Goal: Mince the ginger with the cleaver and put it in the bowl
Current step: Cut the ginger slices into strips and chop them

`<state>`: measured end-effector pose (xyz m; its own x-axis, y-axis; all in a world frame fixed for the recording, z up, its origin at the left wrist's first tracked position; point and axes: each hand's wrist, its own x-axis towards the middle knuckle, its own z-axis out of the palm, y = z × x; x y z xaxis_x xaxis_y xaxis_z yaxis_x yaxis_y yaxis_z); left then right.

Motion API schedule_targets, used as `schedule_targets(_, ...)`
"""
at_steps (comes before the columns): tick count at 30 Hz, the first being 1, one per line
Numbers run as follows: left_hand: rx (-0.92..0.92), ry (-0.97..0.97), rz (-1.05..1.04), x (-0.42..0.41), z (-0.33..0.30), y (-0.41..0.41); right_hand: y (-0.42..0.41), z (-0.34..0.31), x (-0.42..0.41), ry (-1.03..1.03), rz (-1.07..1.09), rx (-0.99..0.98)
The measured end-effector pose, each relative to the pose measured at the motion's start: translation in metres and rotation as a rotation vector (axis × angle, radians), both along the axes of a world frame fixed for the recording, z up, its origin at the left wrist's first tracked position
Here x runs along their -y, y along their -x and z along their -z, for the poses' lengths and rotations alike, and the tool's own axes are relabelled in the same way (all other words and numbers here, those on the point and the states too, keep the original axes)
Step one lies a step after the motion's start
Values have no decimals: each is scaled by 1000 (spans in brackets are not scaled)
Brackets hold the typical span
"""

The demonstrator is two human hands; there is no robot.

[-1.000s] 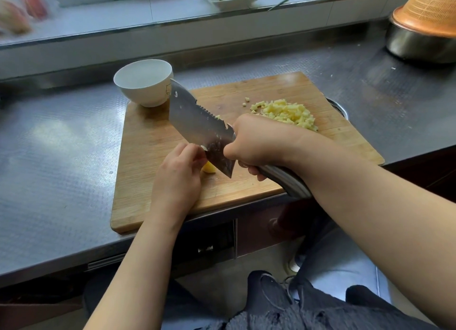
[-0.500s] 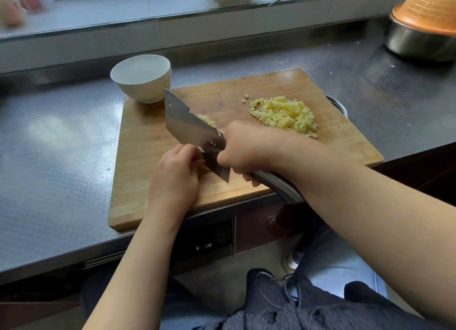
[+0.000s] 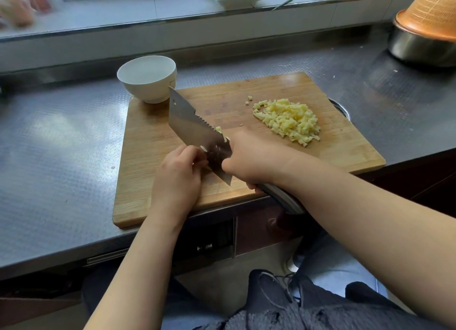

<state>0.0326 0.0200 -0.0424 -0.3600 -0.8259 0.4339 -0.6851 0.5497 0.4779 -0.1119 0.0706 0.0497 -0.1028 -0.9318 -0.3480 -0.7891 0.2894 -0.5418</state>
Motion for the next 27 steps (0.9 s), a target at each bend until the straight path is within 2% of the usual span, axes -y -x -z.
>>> schedule_targets(6, 19, -10, 11, -3, -2, 0, 19, -2, -1, -1, 68, 198)
schedule_targets(11, -8, -16, -12, -1, -1, 0, 29, -16, -2, 104, 49, 182)
schedule_targets(15, -186, -53, -68, -1, -6, -1, 32, -19, -5, 167, 10, 98)
schedule_targets(21, -455, 280, -51, -2, -42, -8, 26, -14, -25, 254, -44, -55)
schedule_targets(24, -398, 306, 63, -1, -67, -11, 21, -10, -34, 283, -66, -105)
schedule_targets(27, -203, 143, 248, 1, -85, -13, 19, -5, -39, 288, -91, -134)
